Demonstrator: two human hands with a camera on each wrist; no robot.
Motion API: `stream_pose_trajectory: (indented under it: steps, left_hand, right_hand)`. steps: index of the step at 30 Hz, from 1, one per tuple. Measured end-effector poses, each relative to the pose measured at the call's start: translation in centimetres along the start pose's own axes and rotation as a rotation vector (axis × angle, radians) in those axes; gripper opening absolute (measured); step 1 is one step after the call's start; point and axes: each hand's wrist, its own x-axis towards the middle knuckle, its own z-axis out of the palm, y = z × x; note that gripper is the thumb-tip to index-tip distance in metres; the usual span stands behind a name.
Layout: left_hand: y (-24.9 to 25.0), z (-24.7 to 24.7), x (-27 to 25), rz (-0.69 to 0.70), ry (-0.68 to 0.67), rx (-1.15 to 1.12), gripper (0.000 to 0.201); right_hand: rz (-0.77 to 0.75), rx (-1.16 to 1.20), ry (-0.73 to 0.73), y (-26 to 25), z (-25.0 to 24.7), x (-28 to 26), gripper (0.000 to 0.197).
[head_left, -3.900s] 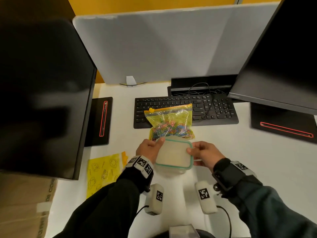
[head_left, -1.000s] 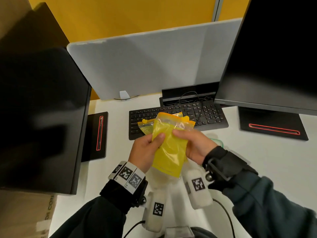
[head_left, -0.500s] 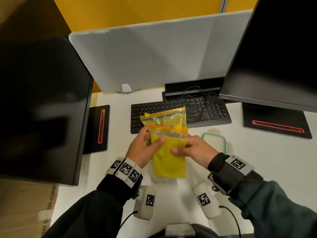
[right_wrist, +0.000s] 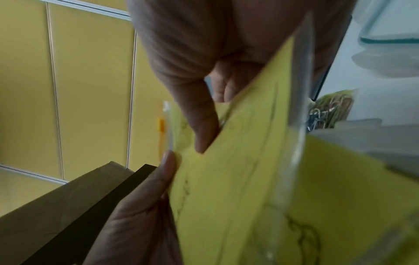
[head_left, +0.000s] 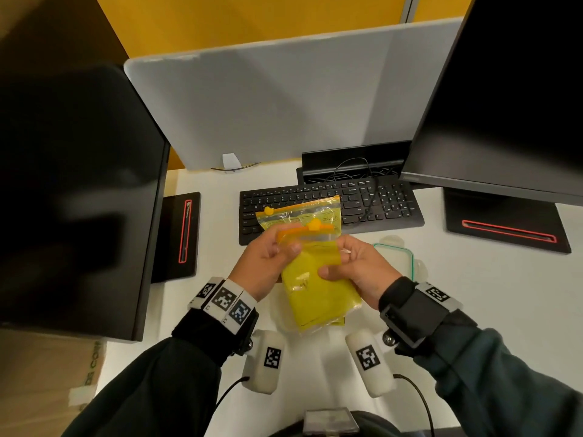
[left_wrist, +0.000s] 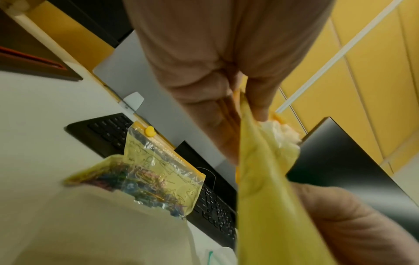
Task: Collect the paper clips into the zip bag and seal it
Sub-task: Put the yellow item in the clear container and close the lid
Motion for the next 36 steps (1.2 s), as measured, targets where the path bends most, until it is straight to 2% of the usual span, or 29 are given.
stream_pose_trajectory:
  steps: [2, 4, 7, 11, 13, 15, 17, 18, 20, 22, 24, 26, 28, 29, 31, 32, 34, 36]
  left_hand:
    - [-0.4, -0.1, 0.2, -0.069, -0.007, -0.040, 0.049]
    - [-0.7, 0.1, 0.1, -0.124, -0.043, 0.008, 0.041]
    - [-1.1, 0.0, 0.1, -0.111, -0.005, -0.006, 0.022]
    - [-2.1, 0.1, 0.5, -0.022, 0.167, 0.004, 0.036]
    - [-2.7, 0.1, 0.4, -0.013, 0.177, 0.015, 0.042]
    - [-3.3, -0.1, 0.2, -0.057, 0.112, 0.019, 0.047]
    - [-4.2, -0.4, -0.3, -0.098, 0.050, 0.118, 0.056]
    - [-4.8, -0.5, -0.6, -0.093, 0.049, 0.237, 0.058]
    - [-5.9, -0.4, -1.0, -0.021, 0.051, 0.542, 0.046]
    - [-6.7, 0.2, -1.3, 0.021, -0.059, 0.865, 0.038]
    - [-6.9, 0.6, -1.5, 0.009, -0.163, 1.047, 0.037]
    - [-6.9, 0.9, -1.5, 0.001, -0.157, 1.055, 0.039]
    - [-6.8, 1.2, -1.6, 0.009, -0.137, 1.022, 0.044]
    - [-6.9, 1.3, -1.6, 0.005, -0.127, 1.014, 0.045]
    - [-7.3, 1.6, -1.1, -0.025, -0.110, 1.035, 0.040]
    - [-7.5, 1.7, -0.8, -0.051, -0.108, 1.069, 0.036]
    - [-7.9, 2.0, -0.2, -0.095, -0.114, 1.164, 0.027]
    - [-8.2, 2.3, 0.0, -0.080, -0.135, 1.282, 0.022]
  right_hand:
    - [-0.016, 0.051, 0.069, -0.1, -0.1, 0.4, 0.056]
    - [-0.024, 0.095, 0.103, -0.1, -0.5, 0.7, 0.068]
    - [-0.039, 0.034, 0.072, 0.3, -0.7, 1.2, 0.061]
    - [0.002, -0.037, 0.103, 0.7, -1.1, 1.5, 0.055]
    - [-0.024, -0.101, 0.169, 0.7, -1.0, 1.6, 0.046]
    - [-0.064, -0.210, 0.231, 0.9, -0.8, 1.8, 0.041]
    - [-0.113, -0.333, 0.229, 1.3, -1.0, 2.1, 0.045]
    - [-0.134, -0.408, 0.213, 1.7, -1.3, 2.2, 0.048]
    - [-0.176, -0.662, 0.245, 2.5, -2.1, 2.0, 0.047]
    - [-0.173, -1.041, 0.304, 2.8, -3.4, 1.2, 0.036]
    - [-0.061, -1.359, 0.286, 3.2, -4.9, -0.1, 0.028]
    - [0.101, -1.546, 0.251, 4.1, -6.2, -1.5, 0.037]
    - [0.226, -1.582, 0.209, 5.0, -7.4, -2.3, 0.053]
    - [0.237, -1.557, 0.191, 5.2, -7.7, -2.4, 0.052]
    - [0.198, -1.610, 0.133, 5.6, -7.6, -2.5, 0.034]
    - [0.126, -1.694, 0.115, 5.8, -7.3, -2.4, 0.028]
    - [0.022, -1.861, 0.074, 6.0, -6.9, -2.9, 0.035]
    - [-0.091, -1.868, 0.119, 6.1, -6.9, -3.3, 0.044]
